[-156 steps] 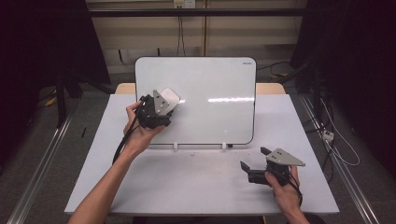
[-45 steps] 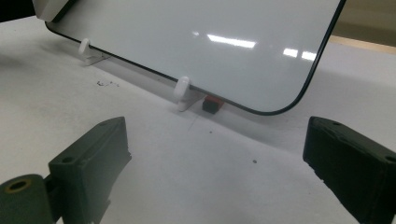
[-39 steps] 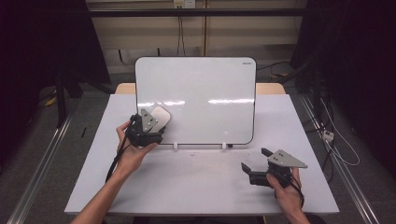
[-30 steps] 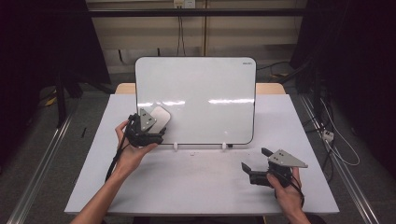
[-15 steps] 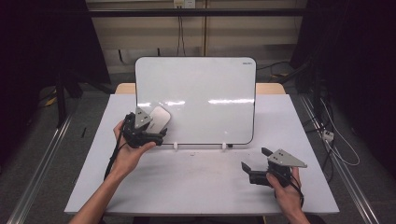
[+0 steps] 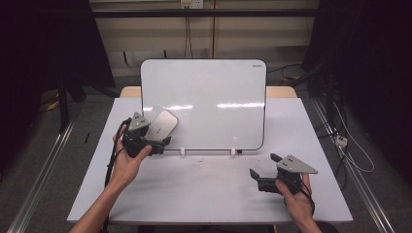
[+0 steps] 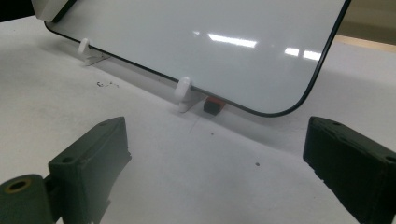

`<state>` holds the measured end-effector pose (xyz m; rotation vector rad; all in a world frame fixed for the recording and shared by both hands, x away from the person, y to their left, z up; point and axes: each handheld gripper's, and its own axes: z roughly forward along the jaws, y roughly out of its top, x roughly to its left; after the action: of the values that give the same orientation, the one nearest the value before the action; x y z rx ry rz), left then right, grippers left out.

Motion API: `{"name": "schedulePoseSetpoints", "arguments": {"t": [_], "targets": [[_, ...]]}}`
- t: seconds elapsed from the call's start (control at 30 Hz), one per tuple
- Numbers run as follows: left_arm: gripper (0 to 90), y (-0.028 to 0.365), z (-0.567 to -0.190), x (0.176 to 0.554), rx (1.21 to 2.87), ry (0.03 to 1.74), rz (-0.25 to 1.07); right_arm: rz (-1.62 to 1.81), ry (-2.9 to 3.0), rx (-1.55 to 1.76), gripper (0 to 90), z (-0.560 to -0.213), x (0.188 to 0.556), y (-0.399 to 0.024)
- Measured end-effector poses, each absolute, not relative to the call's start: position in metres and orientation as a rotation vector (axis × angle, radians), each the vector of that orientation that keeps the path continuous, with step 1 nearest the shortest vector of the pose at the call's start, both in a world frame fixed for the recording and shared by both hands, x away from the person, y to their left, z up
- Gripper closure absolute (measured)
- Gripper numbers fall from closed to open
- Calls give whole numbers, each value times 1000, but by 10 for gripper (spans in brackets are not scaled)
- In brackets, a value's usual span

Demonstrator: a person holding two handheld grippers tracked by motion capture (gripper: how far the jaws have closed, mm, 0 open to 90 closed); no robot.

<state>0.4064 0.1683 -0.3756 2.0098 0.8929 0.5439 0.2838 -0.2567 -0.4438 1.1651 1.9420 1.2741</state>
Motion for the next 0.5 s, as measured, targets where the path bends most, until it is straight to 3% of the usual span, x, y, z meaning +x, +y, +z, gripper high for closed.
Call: {"name": "schedulePoseSetpoints", "arguments": {"t": [0.5], "targets": [[53, 170, -383, 379, 2028, 823, 551, 1274, 1929, 1181, 66, -444, 283, -260]]}}
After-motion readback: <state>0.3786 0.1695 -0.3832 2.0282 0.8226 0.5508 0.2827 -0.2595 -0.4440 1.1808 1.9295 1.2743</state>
